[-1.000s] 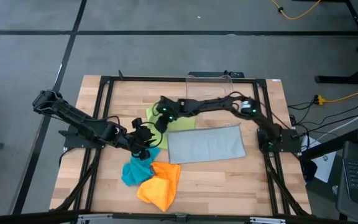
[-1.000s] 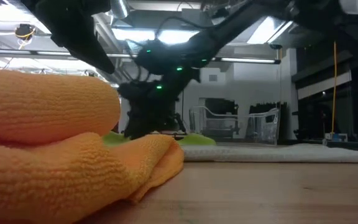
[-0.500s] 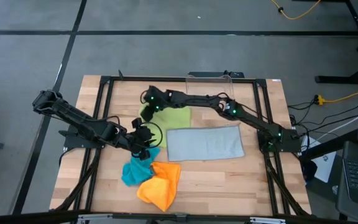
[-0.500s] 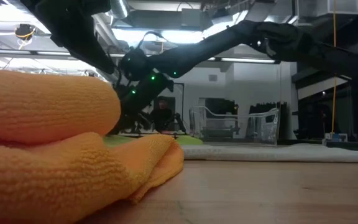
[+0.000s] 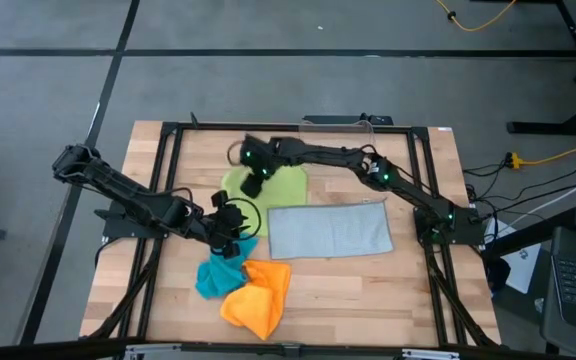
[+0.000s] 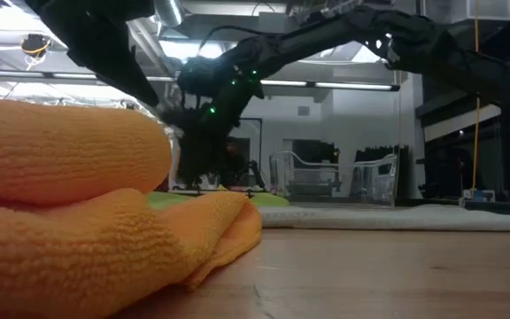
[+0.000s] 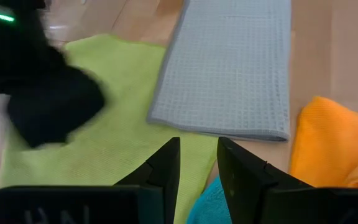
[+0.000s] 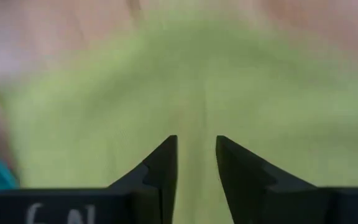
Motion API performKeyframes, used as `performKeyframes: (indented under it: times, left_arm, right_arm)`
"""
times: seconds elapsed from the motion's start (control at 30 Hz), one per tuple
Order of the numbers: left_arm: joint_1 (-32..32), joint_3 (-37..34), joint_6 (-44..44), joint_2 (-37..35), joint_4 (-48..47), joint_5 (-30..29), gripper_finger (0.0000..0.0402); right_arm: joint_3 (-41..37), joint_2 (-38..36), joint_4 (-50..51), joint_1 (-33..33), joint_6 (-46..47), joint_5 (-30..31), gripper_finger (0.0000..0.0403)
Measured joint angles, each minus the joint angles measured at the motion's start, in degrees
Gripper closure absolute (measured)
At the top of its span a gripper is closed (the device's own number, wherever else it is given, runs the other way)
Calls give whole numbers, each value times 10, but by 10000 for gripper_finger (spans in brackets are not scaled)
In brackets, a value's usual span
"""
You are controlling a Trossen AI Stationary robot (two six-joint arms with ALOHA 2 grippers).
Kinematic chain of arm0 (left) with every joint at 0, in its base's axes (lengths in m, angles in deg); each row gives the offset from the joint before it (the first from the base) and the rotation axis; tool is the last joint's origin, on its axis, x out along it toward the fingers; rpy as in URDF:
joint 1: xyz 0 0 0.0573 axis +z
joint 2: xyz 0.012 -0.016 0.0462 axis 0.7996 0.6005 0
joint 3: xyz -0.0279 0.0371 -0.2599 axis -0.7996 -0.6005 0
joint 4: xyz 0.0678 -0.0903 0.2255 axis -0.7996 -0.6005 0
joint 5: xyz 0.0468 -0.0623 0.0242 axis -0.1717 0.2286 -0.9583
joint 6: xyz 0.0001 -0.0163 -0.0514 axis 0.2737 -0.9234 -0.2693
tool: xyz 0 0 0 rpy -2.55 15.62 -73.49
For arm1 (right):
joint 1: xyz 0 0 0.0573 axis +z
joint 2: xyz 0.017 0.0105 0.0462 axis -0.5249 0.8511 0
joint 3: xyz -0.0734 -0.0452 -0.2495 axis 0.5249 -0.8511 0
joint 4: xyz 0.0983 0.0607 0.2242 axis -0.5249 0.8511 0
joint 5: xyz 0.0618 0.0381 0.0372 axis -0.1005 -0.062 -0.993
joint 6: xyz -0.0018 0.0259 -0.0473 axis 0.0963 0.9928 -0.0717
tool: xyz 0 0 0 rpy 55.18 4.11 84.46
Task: Fold microfiber towels
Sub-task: Move the green microfiber to the top left of the table
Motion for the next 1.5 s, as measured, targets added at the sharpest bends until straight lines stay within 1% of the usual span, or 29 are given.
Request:
performKeyframes:
  times: [0.13,0.23,0.37,0.47,0.57,0.6,0.9,1.03,1.17,1.3,1.5]
  left_arm:
    - [-5,0,0,0,0,0,303]
    - [-5,0,0,0,0,0,303]
    - [-5,0,0,0,0,-1,303]
    - [-5,0,0,0,0,-1,303]
    - [-5,0,0,0,0,-1,303]
    - [-5,0,0,0,0,-1,303]
    - [-5,0,0,0,-1,-1,303]
    - [-6,0,0,0,0,-1,303]
    - [-5,0,0,0,0,-2,303]
    - [-5,0,0,0,0,-2,303]
    - [-5,0,0,0,-1,-2,303]
  right_arm:
    - [-14,14,42,28,-21,77,291]
    - [-21,17,20,45,-39,111,291]
    - [-38,16,-38,60,-59,148,294]
    - [-39,17,-51,60,-54,144,324]
    - [-46,17,-61,58,-48,145,379]
    - [-46,17,-63,56,-48,143,390]
    - [-42,11,-145,40,-55,145,399]
    - [-9,8,-152,40,-73,185,401]
    - [-1,-2,-176,40,-100,194,401]
    - [0,-10,-223,40,-118,219,401]
    - [0,-12,-330,40,-160,224,402]
